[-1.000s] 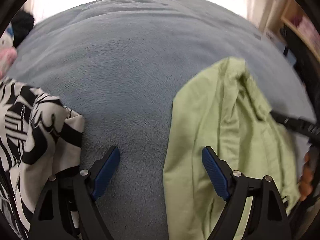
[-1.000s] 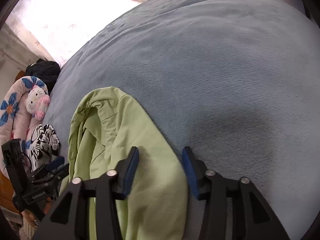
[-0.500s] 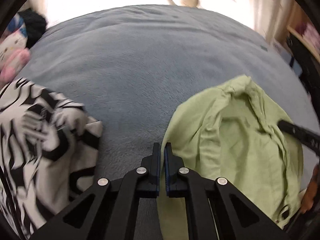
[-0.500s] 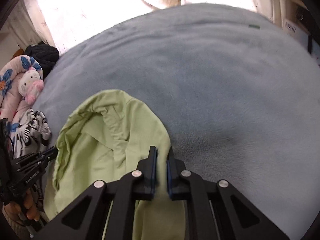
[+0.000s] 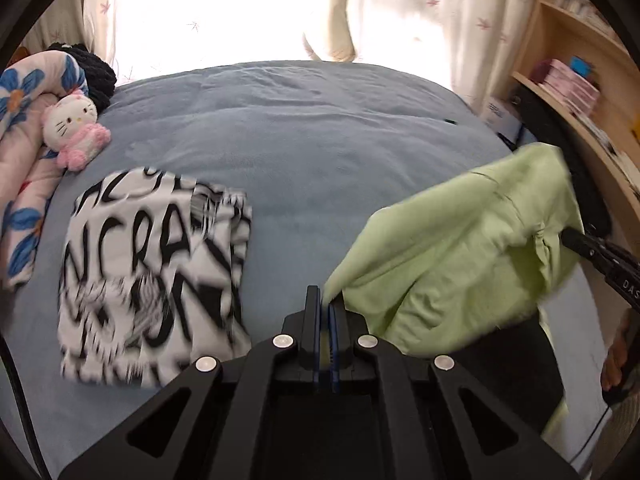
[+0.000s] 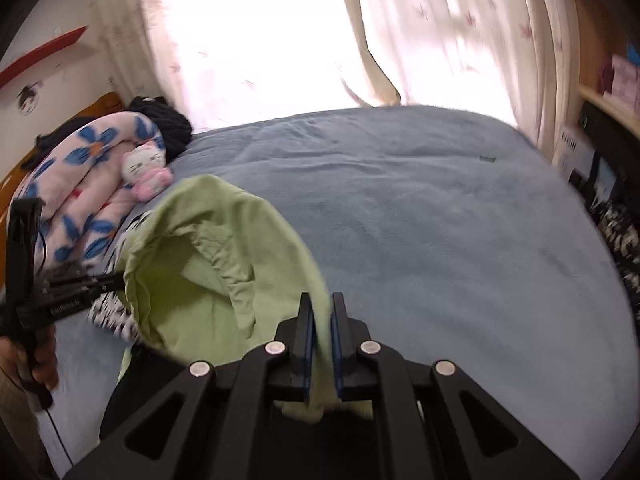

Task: Fold large clothes
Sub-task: 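Grasp the green hood with both tools and lift it over the bundle, then lay the green hood flat on the black bundle and smooth it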

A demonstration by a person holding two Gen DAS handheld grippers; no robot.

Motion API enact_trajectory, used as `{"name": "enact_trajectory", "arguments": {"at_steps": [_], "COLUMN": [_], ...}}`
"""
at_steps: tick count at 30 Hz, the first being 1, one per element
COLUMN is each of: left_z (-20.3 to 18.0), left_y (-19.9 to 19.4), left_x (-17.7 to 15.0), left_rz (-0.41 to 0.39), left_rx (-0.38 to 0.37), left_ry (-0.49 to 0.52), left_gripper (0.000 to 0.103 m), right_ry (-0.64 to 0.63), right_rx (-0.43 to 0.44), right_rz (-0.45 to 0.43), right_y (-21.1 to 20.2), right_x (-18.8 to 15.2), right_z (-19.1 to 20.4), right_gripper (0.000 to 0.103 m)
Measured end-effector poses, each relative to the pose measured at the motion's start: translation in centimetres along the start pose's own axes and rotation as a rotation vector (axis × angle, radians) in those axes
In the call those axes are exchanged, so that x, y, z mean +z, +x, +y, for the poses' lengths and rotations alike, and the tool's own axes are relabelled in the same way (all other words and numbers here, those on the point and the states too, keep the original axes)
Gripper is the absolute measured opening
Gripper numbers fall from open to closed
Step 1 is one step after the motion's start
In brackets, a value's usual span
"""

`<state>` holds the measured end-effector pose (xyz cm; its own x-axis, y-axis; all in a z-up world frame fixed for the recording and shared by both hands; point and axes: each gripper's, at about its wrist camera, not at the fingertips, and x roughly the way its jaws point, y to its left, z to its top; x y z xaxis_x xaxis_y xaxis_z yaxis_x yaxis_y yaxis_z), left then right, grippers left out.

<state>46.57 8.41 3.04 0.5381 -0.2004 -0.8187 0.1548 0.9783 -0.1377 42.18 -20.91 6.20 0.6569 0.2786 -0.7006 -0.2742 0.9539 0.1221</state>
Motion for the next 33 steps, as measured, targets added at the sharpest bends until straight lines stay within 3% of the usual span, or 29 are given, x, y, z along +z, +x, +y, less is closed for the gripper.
{"name": "enact_trajectory", "arguments": {"at_steps": [4,9,13,20,23,25,27,29,33], "left_z": [-1.1,-3.3,-2.9,-3.3,-3.7,-4.2,-4.5,-4.7,-4.3], "left_y": [-4.9,-7.5,-8.5,-12.2,-13.7,-14.6,-14.8,-14.2,-10.9], "left_x": [-6.9,-16.3,-20.9,-23.7,-24.0,-24.4,-24.6,-24.9,-25.4], "left_rz": [0.065,0.174,0.237,0.225,0.203,0.187,0.176,0.166,0.177], "left_rx": [-0.036,-0.020,-0.002,-0.006,-0.021,-0.045,-0.069,-0.094,-0.173], "left_ry": [0.039,0.134,0.150,0.145,0.146,0.134,0.120,0.095,-0.011], "left_gripper": [0.003,0.003,0.003,0.010,0.020,0.029,0.038,0.048,0.049], "right_ry": [-0.072,-0.188,-0.142,-0.062,-0.058,-0.050,-0.031,-0.009,0.084], "right_rx": [-0.012,-0.119,-0.103,-0.019,0.023,0.039,0.054,0.074,0.116], "right_rz": [0.039,0.168,0.233,0.257,0.249,0.250,0.244,0.242,0.274], "right_y": [-5.6,-8.8,-10.9,-16.1,-18.3,-19.0,-19.1,-18.1,-14.2], "right_x": [-5.4,-13.9,-17.7,-20.4,-20.8,-20.8,-21.1,-21.6,-23.1], "right_z": [1.2,2.7,2.6,3.6,4.6,5.0,5.4,5.6,5.1], "right_gripper": [0.008,0.009,0.009,0.010,0.010,0.018,0.037,0.046,0.046]}}
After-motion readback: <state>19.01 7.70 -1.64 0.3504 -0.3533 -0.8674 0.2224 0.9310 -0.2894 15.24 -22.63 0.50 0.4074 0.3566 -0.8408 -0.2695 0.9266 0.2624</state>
